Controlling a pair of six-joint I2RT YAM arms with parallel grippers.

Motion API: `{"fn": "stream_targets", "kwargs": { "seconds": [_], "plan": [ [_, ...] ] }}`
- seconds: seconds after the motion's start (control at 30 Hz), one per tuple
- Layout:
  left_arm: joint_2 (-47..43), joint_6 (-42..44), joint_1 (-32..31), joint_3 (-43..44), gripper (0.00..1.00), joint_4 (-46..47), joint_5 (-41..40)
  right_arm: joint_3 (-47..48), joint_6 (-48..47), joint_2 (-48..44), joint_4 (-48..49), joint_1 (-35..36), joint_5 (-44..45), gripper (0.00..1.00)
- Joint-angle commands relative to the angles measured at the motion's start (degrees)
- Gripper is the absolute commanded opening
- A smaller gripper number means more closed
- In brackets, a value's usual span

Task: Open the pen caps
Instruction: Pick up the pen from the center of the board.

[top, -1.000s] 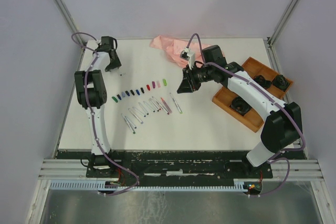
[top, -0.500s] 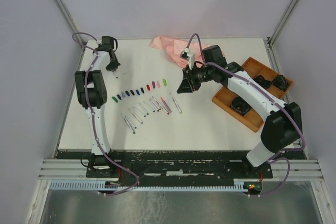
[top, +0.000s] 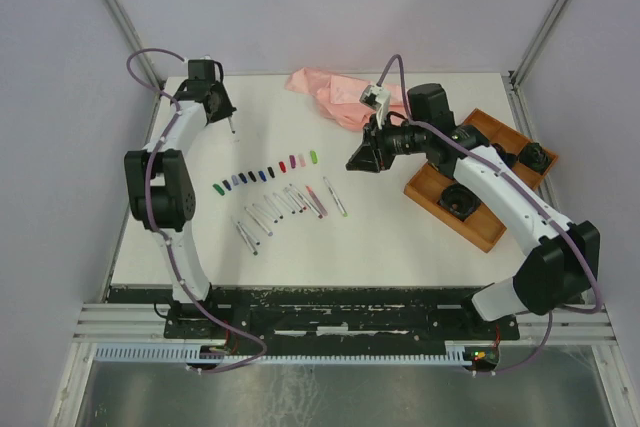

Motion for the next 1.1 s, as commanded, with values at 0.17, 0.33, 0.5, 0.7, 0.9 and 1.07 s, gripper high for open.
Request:
{"fn": "stream_targets", "kwargs": {
  "seconds": [0.17, 0.33, 0.5, 0.7, 0.9, 1.07],
  "plan": [
    [-29.32, -8.73, -6.85, -25.63, 0.03, 29.43, 10.27, -9.16, -1.17, -13.6, 17.51, -2.9, -3.45, 0.58],
    [-44.05, -10.99, -14.39, -42.54, 0.03, 43.52, 12.41, -11.27, 11.68, -9.53, 25.62, -4.78, -13.72, 0.78],
    [-56.67, -14.52, -21.28, -58.4, 0.03, 58.05, 13.14, -13.68, 11.83, -9.82, 29.74, -4.74, -13.97, 0.78],
    [-65.38, -18.91, -27.41, -71.87, 0.03, 72.77, 10.84, -22.57, 18.46, -14.32, 50.52, -4.73, -16.13, 0.8],
    [-68.58, -18.9, -32.96, -77.28, 0.03, 79.3, 6.4, -22.9, 22.18, -12.97, 51.43, -4.46, -14.43, 0.79],
    [-69.67, -19.97, -35.3, -80.47, 0.03, 85.26, 3.24, -23.18, 25.64, -11.08, 51.96, -3.06, -11.73, 0.78]
  ]
}}
